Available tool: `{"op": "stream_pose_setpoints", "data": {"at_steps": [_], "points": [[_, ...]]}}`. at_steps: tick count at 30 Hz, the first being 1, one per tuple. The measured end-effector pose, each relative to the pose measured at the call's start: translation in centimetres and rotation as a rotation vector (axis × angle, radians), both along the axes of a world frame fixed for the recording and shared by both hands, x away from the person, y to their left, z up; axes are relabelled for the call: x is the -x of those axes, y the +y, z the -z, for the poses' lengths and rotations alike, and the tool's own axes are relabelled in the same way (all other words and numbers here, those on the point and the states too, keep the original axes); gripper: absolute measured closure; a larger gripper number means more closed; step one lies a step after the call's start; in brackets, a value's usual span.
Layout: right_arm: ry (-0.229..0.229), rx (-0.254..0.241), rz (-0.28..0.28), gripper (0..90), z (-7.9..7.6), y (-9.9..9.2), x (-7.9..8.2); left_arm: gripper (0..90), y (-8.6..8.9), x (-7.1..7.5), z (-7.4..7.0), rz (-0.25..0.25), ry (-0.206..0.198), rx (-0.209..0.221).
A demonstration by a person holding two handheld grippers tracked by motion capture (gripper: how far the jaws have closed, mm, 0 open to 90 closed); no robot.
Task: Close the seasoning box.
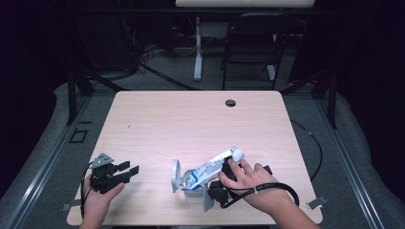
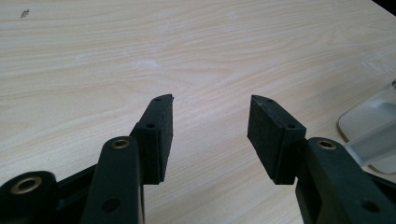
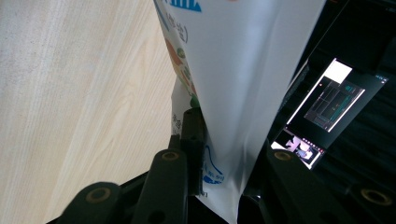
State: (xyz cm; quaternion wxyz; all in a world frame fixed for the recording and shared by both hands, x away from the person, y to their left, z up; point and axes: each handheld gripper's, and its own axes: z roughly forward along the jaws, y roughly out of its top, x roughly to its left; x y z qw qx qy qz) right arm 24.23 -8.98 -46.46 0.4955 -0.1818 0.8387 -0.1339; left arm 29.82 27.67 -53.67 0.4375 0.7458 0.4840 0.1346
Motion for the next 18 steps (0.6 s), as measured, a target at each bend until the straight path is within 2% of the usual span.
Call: {"op": "stream_pose_setpoints", "data": {"at_steps": [10,11,14,18], "points": [[-0.002,-0.007,-0.002,79.6,-0.24,0.11,0.12,51.0,0.0,0.03,-0.03,-0.001,0.0,0.002],[-0.007,0.008,0.006,79.9,-0.37,0.23,0.19,51.0,0.01,0.03,-0.02,-0.001,0.0,0.002],[0.005,-0.011,0.003,80.5,-0.31,0.13,0.1,51.1,0.01,0.02,-0.01,-0.001,0.0,0.002],[0.006,-0.011,0.003,81.3,-0.41,0.17,0.08,51.0,0.03,0.01,-0.01,-0.001,0.001,0.002]]}}
